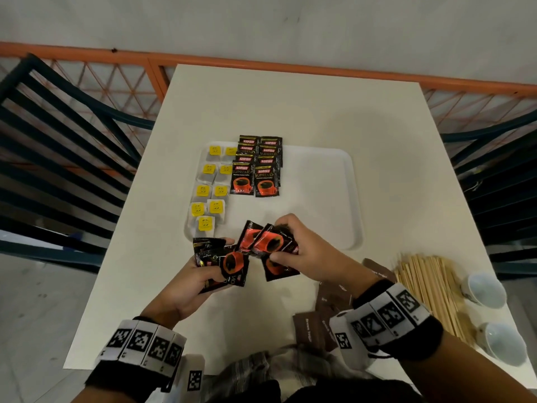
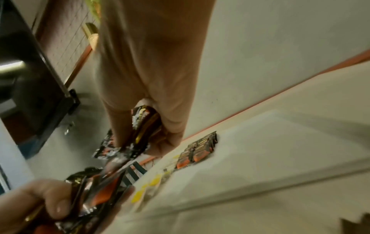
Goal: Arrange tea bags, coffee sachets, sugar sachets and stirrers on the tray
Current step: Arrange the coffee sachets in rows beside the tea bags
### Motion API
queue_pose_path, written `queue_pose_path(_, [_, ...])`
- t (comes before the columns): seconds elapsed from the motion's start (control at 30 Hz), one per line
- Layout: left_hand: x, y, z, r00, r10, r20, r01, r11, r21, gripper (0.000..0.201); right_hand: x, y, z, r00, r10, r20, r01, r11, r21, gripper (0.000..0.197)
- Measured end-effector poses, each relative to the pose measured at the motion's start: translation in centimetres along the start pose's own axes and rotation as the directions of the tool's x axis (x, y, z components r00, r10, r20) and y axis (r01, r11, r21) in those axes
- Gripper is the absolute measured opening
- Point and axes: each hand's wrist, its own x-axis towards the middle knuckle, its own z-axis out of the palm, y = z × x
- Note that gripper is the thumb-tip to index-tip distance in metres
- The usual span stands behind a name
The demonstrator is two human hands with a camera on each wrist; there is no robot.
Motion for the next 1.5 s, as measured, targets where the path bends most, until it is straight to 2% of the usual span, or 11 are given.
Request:
queue_pose_path(0.2, [-0.8,1.2,1.1,0.943,-0.047,0.328,0.096,0.986,-0.135,0.056,1.1,-1.9,1.1,0.982,0.008,0.188,-0.003,1.0,-0.024,0.04])
queue_pose_path(0.33, [-0.5,2.2,1.2,0.921,-0.116,0.372,0.243,0.917,-0.316,0.065,1.8,-2.4,1.4,0.973,0.009,0.23,0.021,0.991,-0.131,0.057])
queue_pose_path(0.4, [-0.1,2.5,1.3,0.932,-0.14,0.335,0.243,0.926,-0.287,0.067,2.1,-2.7,1.7,0.973,0.001,0.231,0.047,0.978,-0.202,0.067])
queue_pose_path(0.6, [0.5,2.9,1.8,0.935,-0.195,0.295,0.226,0.971,-0.074,0.058,3.0,-2.5,2.3,0.983,-0.096,0.157,0.166,0.829,-0.535,0.083])
queue_pose_path(0.7, [0.7,3.0,1.6,0.948,-0.147,0.284,0.17,0.984,-0.06,0.068,3.3,-1.9,2.2,0.997,-0.077,0.028,0.08,0.854,-0.514,0.094])
queue_pose_path(0.77, [1.0,3.1,1.2,0.964,-0.086,0.25,0.117,0.987,-0.111,0.081,3.5,-1.2,2.1,0.993,0.026,-0.113,-0.066,0.928,-0.368,0.099])
queue_pose_path(0.87, [1.5,3.4,0.7,0.985,0.024,0.172,0.005,0.986,-0.167,0.083,3.5,-0.5,2.3,0.944,0.251,-0.213,-0.271,0.96,-0.067,0.066])
queue_pose_path(0.97, [1.7,3.5,0.7,0.988,0.039,0.146,-0.018,0.99,-0.14,0.057,3.8,-0.1,3.1,0.957,0.268,-0.115,-0.269,0.963,0.007,0.033])
queue_pose_path(1.23, [2.2,3.6,-0.1,0.999,0.043,0.022,-0.039,0.985,-0.168,0.043,5.4,0.3,3.3,0.947,0.276,-0.166,-0.207,0.917,0.339,0.014])
queue_pose_path(1.37, [2.8,3.7,-0.9,1.0,0.006,0.005,-0.005,0.989,-0.147,0.056,6.3,0.5,3.3,0.947,0.259,-0.191,-0.175,0.913,0.368,0.009])
queue_pose_path(1.5, [2.9,4.0,-1.0,0.989,-0.054,0.135,0.063,0.996,-0.064,0.081,7.1,0.2,3.5,0.971,0.184,-0.151,-0.13,0.942,0.31,0.008])
